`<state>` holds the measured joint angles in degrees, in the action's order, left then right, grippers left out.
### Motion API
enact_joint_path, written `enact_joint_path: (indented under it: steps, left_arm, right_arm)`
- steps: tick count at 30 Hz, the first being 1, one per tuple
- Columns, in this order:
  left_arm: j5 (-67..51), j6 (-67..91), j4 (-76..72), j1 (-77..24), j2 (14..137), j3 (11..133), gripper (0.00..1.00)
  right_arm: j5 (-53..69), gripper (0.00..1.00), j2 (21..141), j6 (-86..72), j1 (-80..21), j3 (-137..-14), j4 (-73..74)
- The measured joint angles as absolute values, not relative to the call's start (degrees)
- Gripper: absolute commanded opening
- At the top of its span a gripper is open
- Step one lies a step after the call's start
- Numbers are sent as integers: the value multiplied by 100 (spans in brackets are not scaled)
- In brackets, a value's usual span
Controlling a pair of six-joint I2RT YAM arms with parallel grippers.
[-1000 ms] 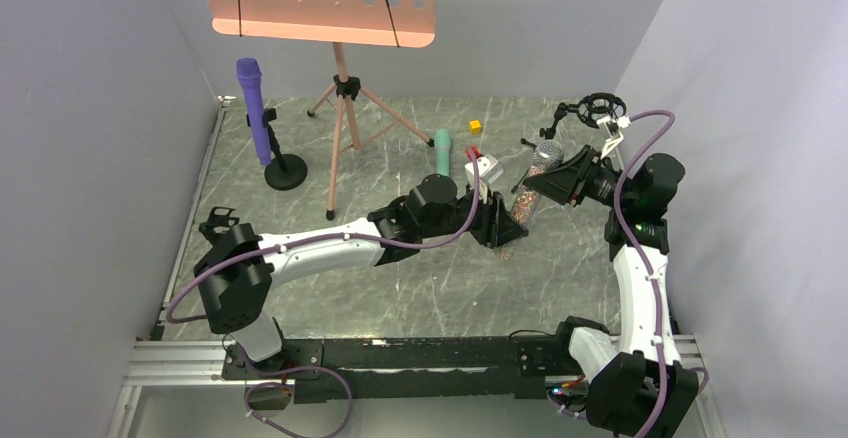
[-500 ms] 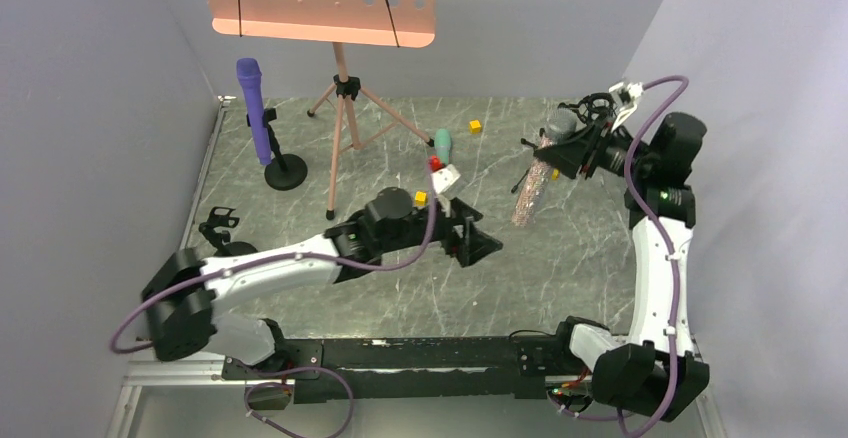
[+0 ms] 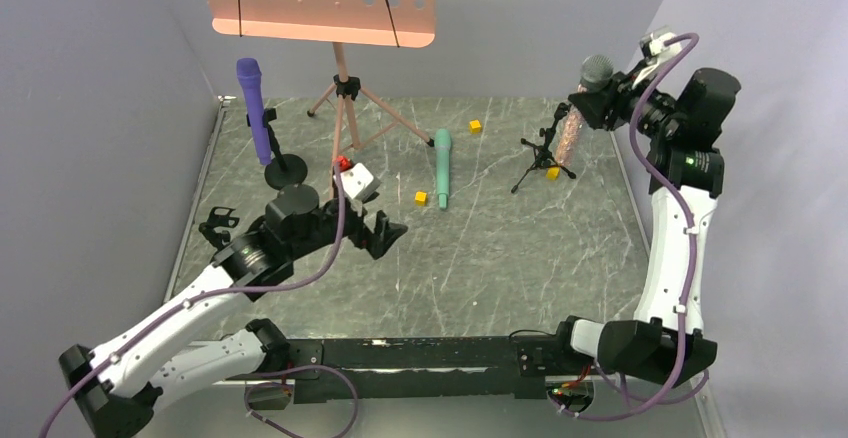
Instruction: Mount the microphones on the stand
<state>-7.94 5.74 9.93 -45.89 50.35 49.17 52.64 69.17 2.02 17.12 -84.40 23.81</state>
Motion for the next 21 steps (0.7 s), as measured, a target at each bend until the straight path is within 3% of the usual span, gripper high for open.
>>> enact_joint_path:
  steps: [8,21]
  left_arm:
    - [-311,-373,2272,-4552,4213,4744,99]
    - [110,-690,2952,-4552,4217,4591,99]
  right_arm:
    - [4329,18,7384,602,1723,-9478,2335]
    - [3553,18,8501,530,1798,-10267,1780]
